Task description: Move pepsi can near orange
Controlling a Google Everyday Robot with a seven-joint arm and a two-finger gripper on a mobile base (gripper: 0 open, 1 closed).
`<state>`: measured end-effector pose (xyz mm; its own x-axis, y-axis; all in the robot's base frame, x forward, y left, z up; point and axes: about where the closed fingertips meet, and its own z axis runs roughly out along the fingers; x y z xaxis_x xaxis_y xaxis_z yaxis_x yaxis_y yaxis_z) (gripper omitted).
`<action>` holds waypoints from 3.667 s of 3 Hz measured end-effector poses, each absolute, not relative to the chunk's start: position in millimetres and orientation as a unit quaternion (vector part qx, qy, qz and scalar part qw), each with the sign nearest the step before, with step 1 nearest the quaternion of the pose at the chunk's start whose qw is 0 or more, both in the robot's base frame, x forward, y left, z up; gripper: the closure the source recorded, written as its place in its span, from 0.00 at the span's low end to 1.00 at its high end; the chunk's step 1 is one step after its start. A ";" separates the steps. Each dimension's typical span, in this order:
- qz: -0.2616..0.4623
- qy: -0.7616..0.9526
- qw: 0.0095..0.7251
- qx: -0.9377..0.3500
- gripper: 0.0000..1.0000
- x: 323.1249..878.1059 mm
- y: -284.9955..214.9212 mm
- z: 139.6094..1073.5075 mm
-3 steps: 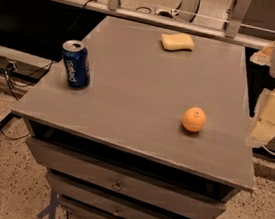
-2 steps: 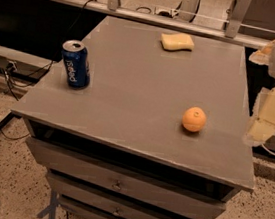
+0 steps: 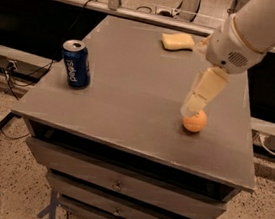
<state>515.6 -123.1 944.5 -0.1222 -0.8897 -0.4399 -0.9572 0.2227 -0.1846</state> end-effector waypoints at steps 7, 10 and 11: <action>0.351 0.638 0.393 -0.561 0.00 630.1 123.3 903.4; 0.383 0.618 0.420 -0.543 0.39 635.3 160.3 894.9; 0.365 0.623 0.436 -0.537 0.61 642.7 140.9 903.6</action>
Offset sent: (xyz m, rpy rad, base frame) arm 0.0282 0.0568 -0.0061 0.1230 0.0083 0.0570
